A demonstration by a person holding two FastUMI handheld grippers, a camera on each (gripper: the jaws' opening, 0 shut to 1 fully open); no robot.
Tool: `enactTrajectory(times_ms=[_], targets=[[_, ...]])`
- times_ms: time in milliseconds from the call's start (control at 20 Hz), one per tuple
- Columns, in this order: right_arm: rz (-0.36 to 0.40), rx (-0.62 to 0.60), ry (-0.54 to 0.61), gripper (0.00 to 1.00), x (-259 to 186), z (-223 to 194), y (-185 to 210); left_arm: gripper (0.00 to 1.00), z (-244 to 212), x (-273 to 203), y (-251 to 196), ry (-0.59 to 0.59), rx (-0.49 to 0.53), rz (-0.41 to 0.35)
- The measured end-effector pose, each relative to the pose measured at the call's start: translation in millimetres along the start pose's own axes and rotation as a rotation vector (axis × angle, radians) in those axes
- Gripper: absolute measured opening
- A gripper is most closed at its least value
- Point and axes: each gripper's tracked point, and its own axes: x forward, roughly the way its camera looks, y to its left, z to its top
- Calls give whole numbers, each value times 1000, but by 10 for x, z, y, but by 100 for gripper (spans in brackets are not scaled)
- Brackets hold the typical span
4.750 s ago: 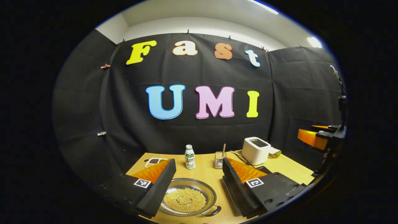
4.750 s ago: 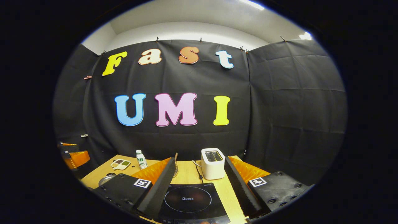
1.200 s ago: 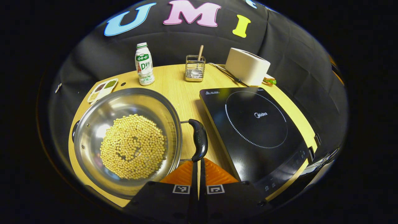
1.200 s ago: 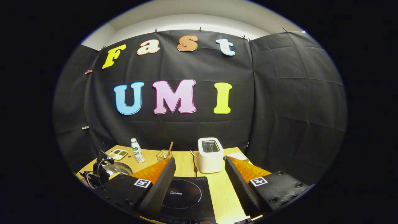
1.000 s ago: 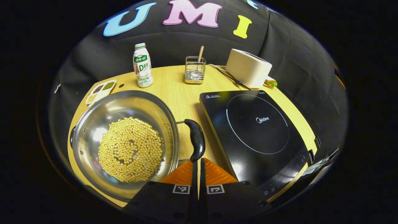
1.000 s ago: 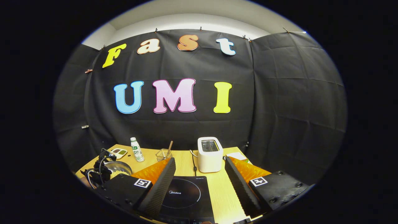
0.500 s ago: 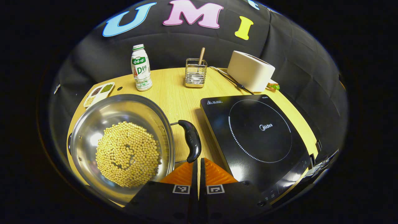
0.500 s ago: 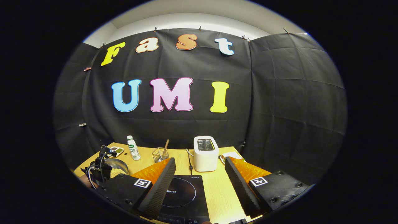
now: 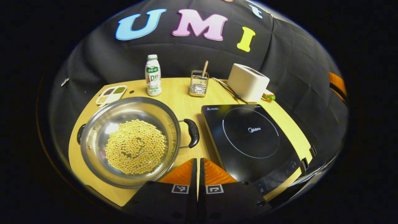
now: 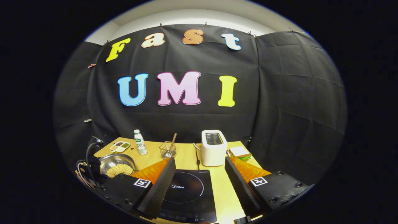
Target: First push the handle of the pot to place it horizontally, then grasp the pot with both hands and set it on the induction cooktop.
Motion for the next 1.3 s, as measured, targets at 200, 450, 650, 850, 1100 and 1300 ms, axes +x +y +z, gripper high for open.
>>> enactTrajectory(times_ms=[200,450,650,850,1100,1300], targets=[[65,-13,33,100,58,-88,295,19,382,-538,251,-173,-43,38],[193,-25,62,99,141,-161,915,75,689,-1027,847,-299,-131,116],[264,-10,92,99,284,-176,1425,96,788,-1270,1408,-329,-161,183],[302,34,167,99,562,-330,1891,95,796,-1354,2015,-310,-113,259],[318,70,292,99,956,-737,2361,95,667,-1164,2542,-250,-123,261],[327,137,435,99,1247,-1114,2648,95,627,-912,2914,-227,-132,252]])
